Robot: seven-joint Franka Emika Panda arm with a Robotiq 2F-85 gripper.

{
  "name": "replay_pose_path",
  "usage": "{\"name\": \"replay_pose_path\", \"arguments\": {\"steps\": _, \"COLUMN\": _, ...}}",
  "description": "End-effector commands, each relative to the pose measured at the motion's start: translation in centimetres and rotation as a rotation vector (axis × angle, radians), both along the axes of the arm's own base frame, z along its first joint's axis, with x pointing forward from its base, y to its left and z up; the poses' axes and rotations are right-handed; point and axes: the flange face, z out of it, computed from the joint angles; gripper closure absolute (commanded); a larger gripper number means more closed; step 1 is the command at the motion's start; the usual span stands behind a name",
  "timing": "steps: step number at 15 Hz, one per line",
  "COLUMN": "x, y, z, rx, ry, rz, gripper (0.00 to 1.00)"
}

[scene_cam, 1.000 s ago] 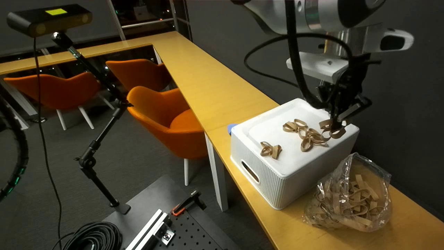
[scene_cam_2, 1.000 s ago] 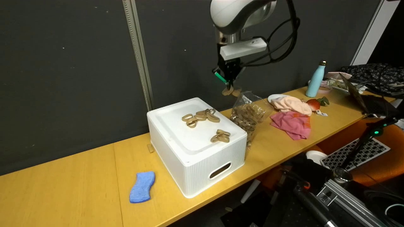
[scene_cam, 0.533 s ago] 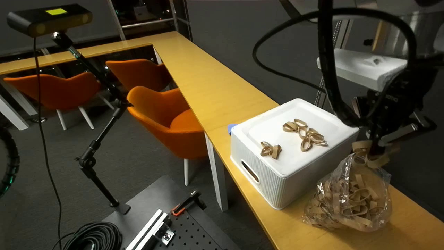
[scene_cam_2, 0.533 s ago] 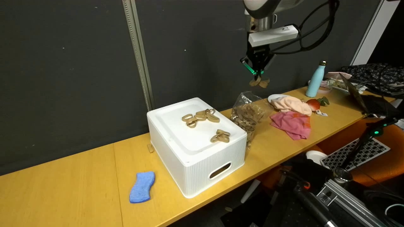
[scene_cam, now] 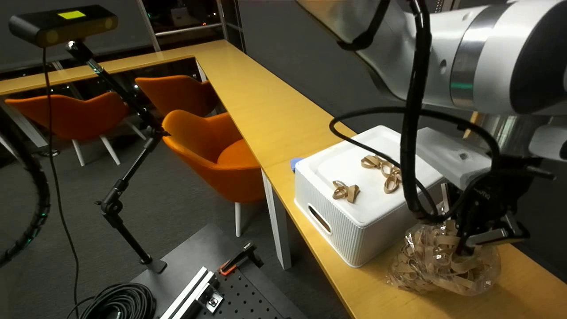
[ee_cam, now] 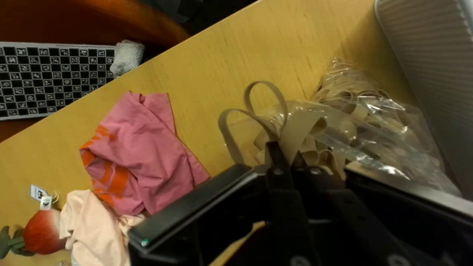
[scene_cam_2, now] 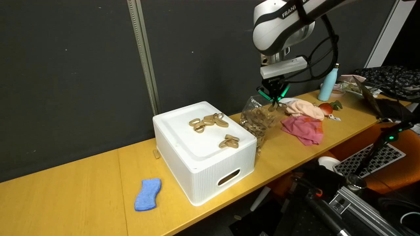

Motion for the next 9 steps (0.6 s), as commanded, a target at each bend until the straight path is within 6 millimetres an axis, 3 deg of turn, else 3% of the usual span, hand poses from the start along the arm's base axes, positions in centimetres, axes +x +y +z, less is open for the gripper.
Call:
{"name": "replay_pose_path", "arguments": {"steps": 1, "x": 0.4, "y": -1.2, "z": -1.0, "rx": -0.037, "ry": -0.046, "rz": -0.019, "gripper": 0.99}}
{"name": "replay_pose_path", "arguments": {"steps": 7, "x": 1.2, "y": -1.3, "z": -1.5, "rx": -0.065, "ry": -0.122, "rz": 0.005, "gripper": 0.99}}
{"name": "replay_pose_path", "arguments": {"steps": 9, "x": 1.4, "y": -1.3, "z": -0.8, "rx": -0.074, "ry": -0.15, "rz": 0.011, "gripper": 0.99}}
